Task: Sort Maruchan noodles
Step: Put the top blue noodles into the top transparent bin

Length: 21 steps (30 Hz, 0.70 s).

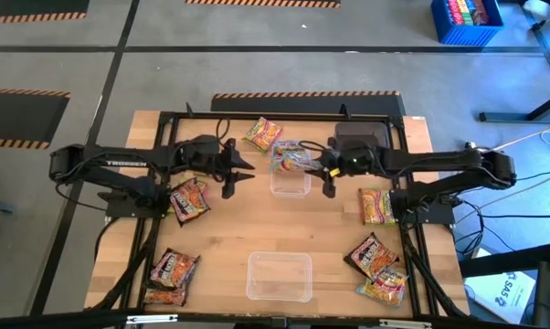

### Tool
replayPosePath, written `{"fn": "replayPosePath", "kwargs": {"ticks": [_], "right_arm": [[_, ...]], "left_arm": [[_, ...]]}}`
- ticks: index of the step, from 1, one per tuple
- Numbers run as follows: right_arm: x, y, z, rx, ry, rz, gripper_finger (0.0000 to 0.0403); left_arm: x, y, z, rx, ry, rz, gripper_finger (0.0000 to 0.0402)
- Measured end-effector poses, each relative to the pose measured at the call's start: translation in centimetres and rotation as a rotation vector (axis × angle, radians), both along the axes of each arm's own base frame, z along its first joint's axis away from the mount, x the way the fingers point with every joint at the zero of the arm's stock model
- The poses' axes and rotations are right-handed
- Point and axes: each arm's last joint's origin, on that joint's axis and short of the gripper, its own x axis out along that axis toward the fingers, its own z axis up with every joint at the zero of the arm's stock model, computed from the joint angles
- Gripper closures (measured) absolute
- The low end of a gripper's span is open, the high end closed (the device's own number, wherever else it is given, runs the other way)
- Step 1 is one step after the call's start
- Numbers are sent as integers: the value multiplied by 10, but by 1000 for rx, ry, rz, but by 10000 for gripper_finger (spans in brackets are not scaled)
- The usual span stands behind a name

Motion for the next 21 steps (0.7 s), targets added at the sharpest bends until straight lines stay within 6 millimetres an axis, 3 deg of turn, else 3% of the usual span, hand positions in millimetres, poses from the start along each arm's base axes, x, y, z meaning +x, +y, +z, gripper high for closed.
{"fn": "replayPosePath", "kwargs": {"ticks": [6,12,21], "right_arm": [[19,-11,6,36,108,-6,316],[33,-13,-5,63,237,6,313],[39,-16,-22,56,311,-23,310]], "left_arm": [[1,1,3,13,-28,15,285],[1,1,3,14,-33,13,285],[1,1,3,15,-36,14,285]]}}
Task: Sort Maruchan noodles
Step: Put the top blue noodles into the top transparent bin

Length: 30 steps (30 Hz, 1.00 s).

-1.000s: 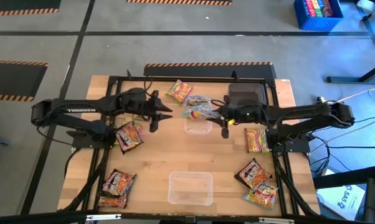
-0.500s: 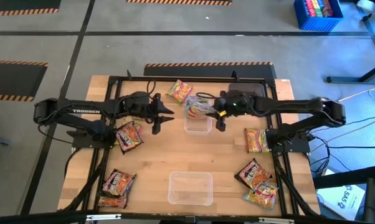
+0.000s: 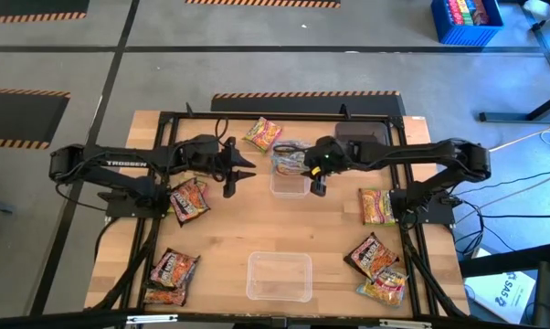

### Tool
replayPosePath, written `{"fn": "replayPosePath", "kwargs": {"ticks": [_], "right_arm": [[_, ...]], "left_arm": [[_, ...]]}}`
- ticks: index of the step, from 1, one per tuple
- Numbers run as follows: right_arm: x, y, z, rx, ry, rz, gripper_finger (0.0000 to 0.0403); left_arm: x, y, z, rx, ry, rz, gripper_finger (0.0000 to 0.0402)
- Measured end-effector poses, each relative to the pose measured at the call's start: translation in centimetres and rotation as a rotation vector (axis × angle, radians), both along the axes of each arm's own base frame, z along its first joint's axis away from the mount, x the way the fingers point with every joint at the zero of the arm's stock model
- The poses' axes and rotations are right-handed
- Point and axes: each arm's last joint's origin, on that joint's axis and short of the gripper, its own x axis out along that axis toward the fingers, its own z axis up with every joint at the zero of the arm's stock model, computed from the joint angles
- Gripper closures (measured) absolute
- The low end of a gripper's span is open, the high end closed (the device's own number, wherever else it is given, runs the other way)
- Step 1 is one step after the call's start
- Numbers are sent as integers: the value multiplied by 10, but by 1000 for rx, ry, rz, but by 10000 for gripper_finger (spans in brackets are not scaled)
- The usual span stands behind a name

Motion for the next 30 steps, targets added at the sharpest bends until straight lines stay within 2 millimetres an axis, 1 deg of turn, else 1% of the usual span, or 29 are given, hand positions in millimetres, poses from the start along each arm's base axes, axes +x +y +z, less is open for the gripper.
{"fn": "replayPosePath", "kwargs": {"ticks": [7,16,20,24,30], "right_arm": [[4,-1,-10,-5,38,0,312],[12,-3,-33,12,117,7,305],[14,-3,-41,14,137,5,297],[16,-5,-41,-5,124,-14,272],[16,-8,-40,-73,129,-95,204]], "left_arm": [[0,0,0,3,-2,7,285],[0,0,1,5,-8,7,285],[0,0,1,5,-8,7,285],[0,0,1,5,-8,7,285],[0,0,1,3,-7,6,285]]}}
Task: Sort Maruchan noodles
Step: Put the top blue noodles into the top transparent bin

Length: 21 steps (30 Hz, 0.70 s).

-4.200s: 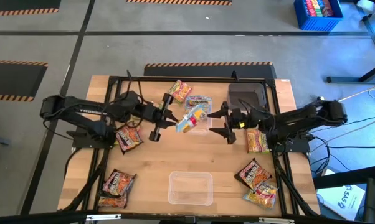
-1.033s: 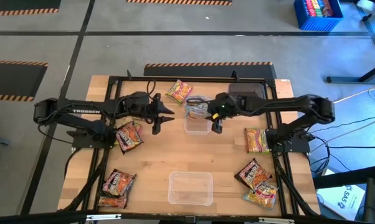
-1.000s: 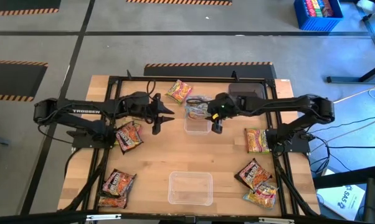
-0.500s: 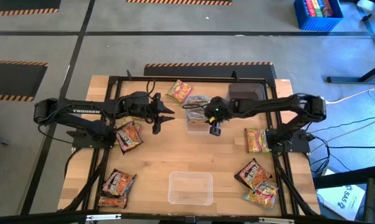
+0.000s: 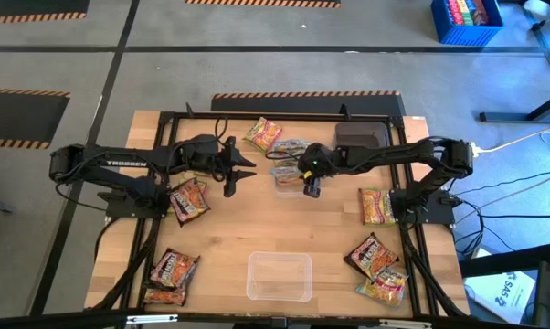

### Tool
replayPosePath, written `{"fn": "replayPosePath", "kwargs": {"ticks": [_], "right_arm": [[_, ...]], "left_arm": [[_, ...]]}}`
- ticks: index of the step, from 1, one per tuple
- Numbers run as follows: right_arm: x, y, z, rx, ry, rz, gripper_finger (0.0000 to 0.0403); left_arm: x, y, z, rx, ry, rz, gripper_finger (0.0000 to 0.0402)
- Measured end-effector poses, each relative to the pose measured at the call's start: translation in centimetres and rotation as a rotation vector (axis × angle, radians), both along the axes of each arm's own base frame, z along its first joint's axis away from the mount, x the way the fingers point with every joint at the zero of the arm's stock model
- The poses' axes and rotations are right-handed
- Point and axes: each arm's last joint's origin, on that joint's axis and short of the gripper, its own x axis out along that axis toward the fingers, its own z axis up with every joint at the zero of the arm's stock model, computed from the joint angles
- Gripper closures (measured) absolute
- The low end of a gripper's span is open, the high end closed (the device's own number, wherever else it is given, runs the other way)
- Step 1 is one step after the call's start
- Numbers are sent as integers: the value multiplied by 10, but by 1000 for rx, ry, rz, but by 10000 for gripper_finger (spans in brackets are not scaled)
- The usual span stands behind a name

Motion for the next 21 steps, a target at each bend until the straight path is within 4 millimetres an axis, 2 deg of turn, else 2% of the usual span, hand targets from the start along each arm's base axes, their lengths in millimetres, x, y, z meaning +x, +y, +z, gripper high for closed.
{"fn": "replayPosePath", "kwargs": {"ticks": [4,9,16,19,21], "right_arm": [[-1,-1,2,-41,3,-32,175],[0,2,12,-8,35,-4,165],[6,23,65,49,147,46,164],[-4,46,92,113,171,83,164],[-17,64,106,146,177,106,164]], "left_arm": [[0,0,0,0,1,0,285],[0,0,0,-1,1,0,285],[0,-1,0,-4,2,-6,285],[1,-4,0,-4,2,-18,285],[1,-7,0,-1,0,-29,285]]}}
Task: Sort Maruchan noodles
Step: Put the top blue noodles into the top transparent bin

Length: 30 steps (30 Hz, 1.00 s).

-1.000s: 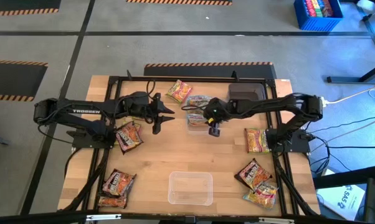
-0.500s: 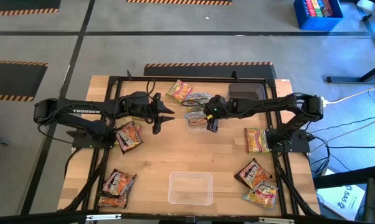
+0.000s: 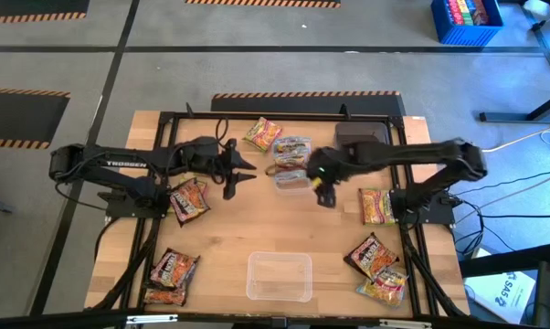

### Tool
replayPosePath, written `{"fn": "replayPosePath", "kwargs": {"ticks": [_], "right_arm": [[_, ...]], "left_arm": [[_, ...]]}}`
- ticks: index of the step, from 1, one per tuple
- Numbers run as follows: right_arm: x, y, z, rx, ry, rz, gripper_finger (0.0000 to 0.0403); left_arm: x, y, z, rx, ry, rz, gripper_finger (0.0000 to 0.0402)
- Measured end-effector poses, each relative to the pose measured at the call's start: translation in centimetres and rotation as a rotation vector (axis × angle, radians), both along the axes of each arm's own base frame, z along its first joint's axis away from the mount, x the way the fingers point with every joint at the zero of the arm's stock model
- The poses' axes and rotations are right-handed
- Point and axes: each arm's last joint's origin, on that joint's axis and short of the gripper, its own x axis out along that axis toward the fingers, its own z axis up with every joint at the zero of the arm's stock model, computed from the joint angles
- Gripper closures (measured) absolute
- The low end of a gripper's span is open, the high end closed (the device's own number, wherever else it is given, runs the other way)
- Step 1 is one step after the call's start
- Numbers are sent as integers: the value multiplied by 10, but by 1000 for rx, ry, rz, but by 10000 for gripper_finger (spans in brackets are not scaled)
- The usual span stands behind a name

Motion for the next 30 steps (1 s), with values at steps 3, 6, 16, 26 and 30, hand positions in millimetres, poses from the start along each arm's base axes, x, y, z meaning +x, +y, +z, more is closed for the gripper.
{"fn": "replayPosePath", "kwargs": {"ticks": [3,6,16,26,30], "right_arm": [[-23,26,19,0,-67,8,164],[-46,45,25,-35,-131,-15,164],[-59,55,-32,-240,-308,10,164],[-31,16,-75,-339,-361,-24,164],[-19,3,-86,-285,-363,33,164]], "left_arm": [[1,-3,0,1,-4,-14,285],[1,-7,1,2,-6,-31,285],[24,-10,-20,0,12,-54,285],[40,-7,-41,-3,36,-53,285],[42,-7,-42,-1,31,-53,285]]}}
